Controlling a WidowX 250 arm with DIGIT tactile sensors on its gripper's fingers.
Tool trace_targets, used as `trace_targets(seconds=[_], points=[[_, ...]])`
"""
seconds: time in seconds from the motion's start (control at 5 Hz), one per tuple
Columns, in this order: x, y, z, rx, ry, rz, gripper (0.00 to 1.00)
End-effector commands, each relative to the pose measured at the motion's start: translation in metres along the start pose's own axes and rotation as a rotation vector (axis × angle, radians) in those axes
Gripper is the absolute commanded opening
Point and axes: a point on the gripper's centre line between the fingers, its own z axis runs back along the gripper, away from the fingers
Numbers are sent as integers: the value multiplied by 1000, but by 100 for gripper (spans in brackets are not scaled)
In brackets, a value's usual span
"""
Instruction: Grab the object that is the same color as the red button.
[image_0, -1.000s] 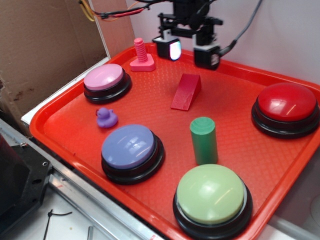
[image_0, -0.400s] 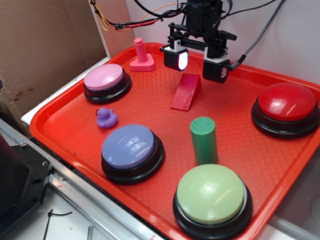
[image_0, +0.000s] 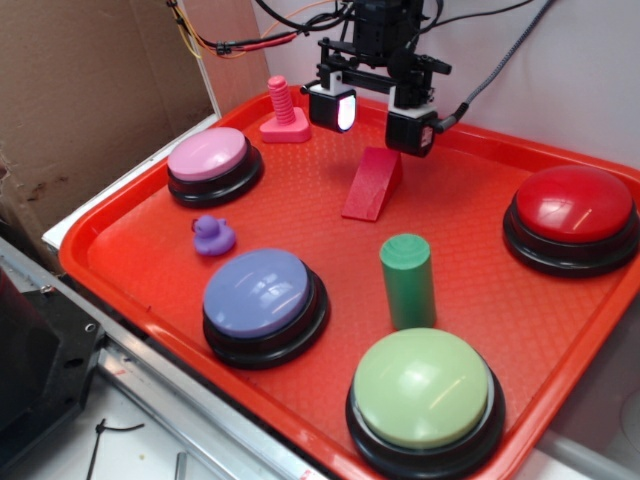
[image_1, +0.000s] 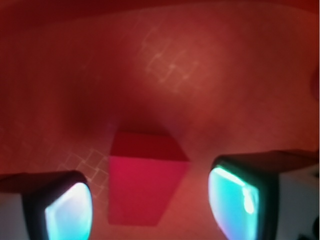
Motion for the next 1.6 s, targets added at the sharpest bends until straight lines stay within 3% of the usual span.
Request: trace_targets(seconds=[0.0,0.2,0.6,0.8,1.0,1.2,1.4], points=[[-7,-6,-18,39,19,-38,87],[-8,-3,-19,53,22,-39,0],[-15,-4,-17,74,19,-61,0],[-23,-8,33,21,-37,-67,0],[-42,-13,80,-101,-167,16,0],[-80,-5,122,-204,-257,-3,0],[-104,3,165,-149,-341,-27,0]])
